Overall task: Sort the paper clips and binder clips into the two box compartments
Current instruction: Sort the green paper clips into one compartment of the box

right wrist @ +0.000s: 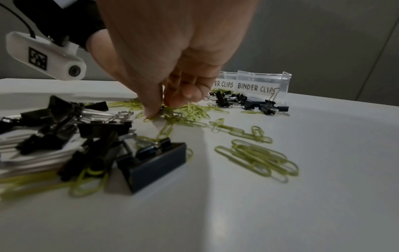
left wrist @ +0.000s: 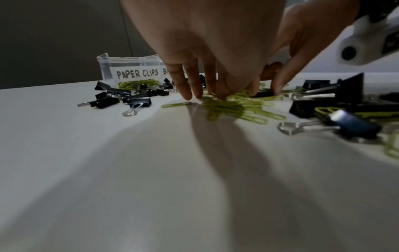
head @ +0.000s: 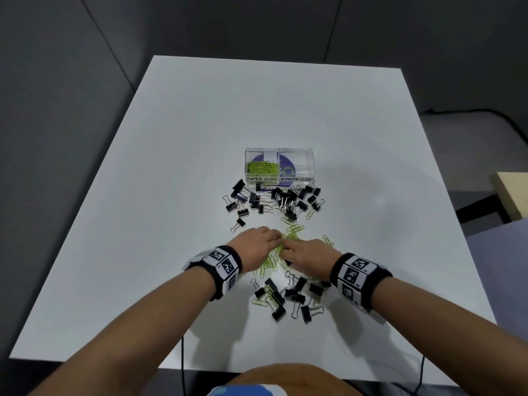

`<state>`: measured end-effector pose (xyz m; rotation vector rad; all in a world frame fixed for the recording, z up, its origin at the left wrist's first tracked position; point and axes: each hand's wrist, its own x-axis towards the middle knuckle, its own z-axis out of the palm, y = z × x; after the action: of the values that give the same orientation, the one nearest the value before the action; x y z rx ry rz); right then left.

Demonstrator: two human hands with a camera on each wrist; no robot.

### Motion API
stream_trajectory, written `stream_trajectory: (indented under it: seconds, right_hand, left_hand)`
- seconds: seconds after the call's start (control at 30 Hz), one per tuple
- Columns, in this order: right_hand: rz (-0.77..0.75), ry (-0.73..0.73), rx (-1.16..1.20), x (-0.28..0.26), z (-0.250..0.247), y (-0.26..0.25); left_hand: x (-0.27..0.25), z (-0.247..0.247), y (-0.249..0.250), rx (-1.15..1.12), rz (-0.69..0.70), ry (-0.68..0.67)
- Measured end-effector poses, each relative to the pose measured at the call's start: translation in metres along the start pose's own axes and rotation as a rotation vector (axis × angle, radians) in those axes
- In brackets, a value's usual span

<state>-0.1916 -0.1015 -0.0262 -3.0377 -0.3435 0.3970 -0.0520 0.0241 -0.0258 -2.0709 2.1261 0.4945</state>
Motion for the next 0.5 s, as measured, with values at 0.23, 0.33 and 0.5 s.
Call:
stream_trajectory:
  seconds: [0.23, 0.33, 0.5]
  right_hand:
    - [0.09, 0.09, 0.228, 0.001, -0.031, 0.004]
    - [0.278, 0.126, 0.25, 0.015, -0.049, 0.028]
    - [0.472, 0.096, 0.244, 0.042, -0.063, 0.061]
  left_hand:
    - [0.0, -0.005, -0.005, -0.063, -0.08, 0.065]
    - [0.012, -0.008, -0.003, -0.071, -0.12, 0.036]
    - [0.018, -0.005, -0.001, -0.036, -0.031, 0.013]
